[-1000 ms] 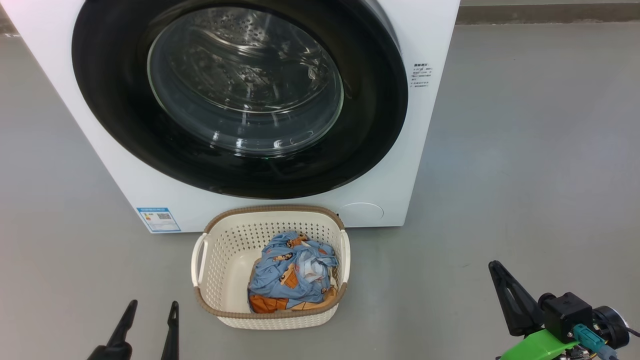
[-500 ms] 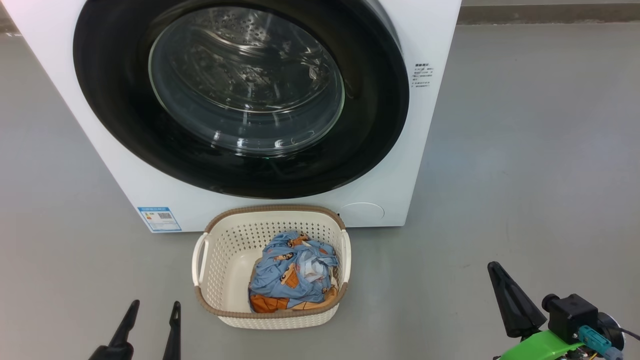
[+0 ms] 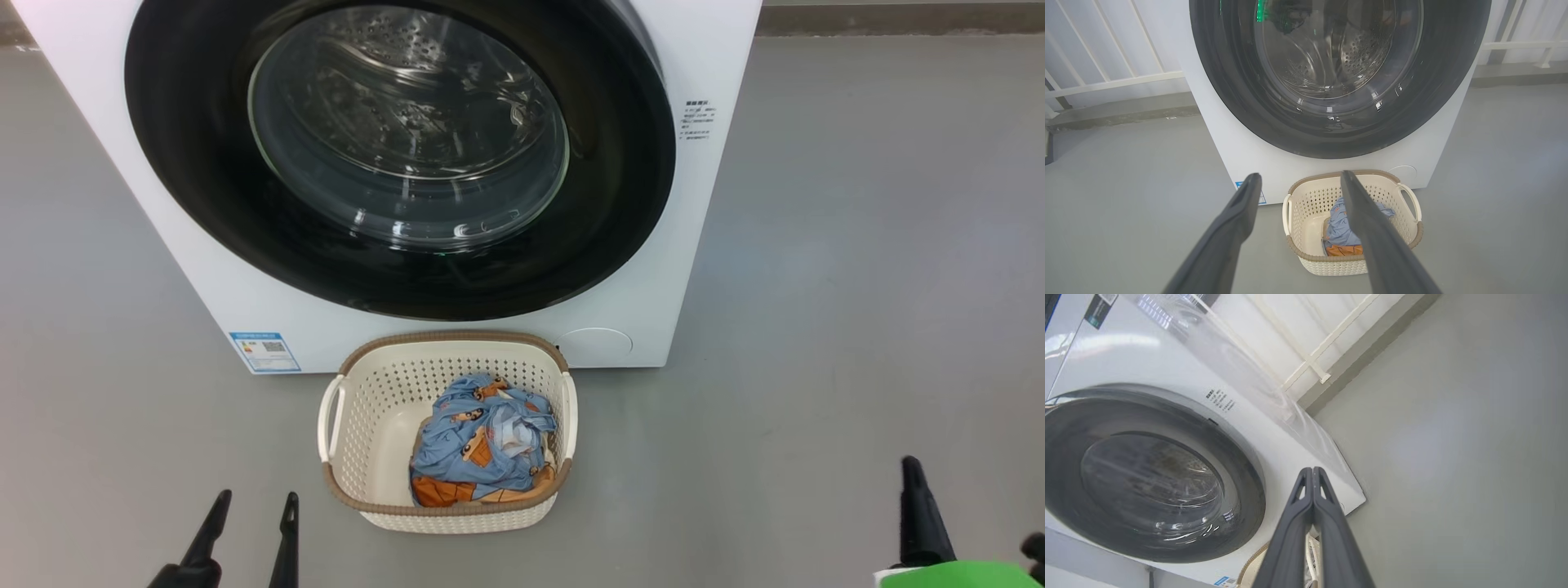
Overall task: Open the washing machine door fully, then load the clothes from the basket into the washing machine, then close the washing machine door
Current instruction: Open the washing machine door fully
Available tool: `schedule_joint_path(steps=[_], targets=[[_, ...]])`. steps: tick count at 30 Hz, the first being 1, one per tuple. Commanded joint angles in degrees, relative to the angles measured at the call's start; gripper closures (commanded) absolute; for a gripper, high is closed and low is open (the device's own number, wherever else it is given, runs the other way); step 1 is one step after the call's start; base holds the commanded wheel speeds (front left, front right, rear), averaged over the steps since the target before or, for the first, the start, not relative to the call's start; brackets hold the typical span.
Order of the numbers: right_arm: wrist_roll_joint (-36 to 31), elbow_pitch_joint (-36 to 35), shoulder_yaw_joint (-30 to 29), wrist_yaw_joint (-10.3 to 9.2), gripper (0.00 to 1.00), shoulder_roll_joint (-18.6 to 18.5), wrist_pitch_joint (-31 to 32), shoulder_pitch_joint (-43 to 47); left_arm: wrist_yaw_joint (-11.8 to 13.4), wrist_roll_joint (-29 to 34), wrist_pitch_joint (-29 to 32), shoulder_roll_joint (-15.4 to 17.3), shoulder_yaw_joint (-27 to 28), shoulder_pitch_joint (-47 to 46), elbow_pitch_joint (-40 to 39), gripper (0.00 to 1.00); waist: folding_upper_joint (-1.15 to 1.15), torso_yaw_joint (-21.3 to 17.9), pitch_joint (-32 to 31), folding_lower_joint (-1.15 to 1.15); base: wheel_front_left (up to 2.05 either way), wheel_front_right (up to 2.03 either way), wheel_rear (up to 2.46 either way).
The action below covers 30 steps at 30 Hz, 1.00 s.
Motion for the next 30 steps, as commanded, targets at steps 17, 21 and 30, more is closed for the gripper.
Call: schedule_joint_path(steps=[17,21,30], targets=[[44.71,0.81,-7.12,-0.06,1.00,-5.60,3.03,-5.93,-0.27,-0.26,-0.38,0.24,0.90,-1.71,-1.47,0.00,0.00,1.07,2.00,0.00,0.00,0.00,0.00],[49.46,0.04,-10.62,-0.06,1.00,-6.42,7.24,-6.86,-0.33,-0.38,-0.38,0.21,0.68,-2.28,-1.53,0.00,0.00,1.40,3.23,0.00,0.00,0.00,0.00],[53.18,0.76,-16.37,-0.06,1.00,-7.42,19.43,-11.51,-0.95,0.52,-0.38,0.49,0.75,-3.17,-1.66,0.00,0.00,0.91,6.21,0.00,0.00,0.00,0.00]])
